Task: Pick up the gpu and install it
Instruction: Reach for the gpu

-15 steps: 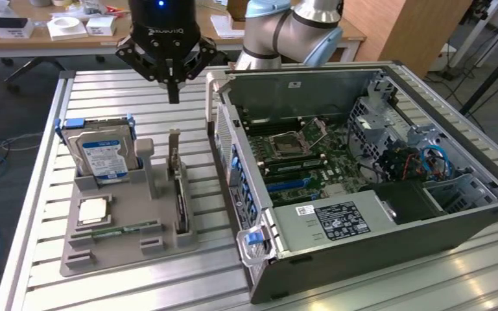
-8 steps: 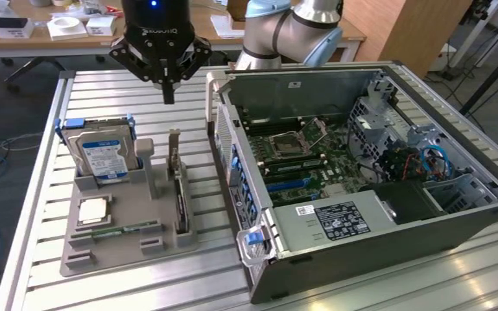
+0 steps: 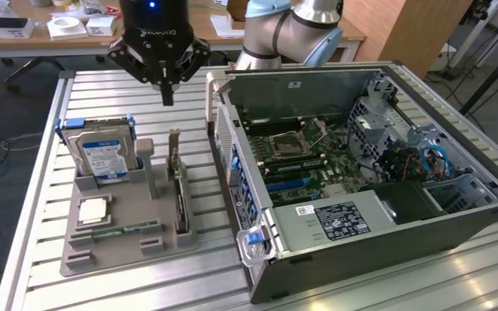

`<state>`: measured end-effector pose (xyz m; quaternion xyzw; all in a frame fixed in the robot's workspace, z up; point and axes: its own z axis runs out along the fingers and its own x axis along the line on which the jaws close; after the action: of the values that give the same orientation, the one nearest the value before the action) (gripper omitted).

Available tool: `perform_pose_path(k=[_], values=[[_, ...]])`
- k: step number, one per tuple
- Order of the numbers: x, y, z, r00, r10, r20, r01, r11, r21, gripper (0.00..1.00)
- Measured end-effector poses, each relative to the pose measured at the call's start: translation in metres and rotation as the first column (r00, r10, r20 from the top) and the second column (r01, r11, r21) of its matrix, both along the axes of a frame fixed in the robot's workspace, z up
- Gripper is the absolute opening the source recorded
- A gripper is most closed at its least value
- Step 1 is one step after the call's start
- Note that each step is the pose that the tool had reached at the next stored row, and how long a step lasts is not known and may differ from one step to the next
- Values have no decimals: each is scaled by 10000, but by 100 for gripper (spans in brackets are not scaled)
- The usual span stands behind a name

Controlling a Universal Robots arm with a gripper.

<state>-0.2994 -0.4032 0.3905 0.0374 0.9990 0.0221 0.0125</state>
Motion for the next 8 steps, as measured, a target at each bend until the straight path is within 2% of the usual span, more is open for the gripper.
perform_pose_path(k=[8], values=[[-32, -148, 0, 10000, 0, 0, 0, 10000, 3, 10]])
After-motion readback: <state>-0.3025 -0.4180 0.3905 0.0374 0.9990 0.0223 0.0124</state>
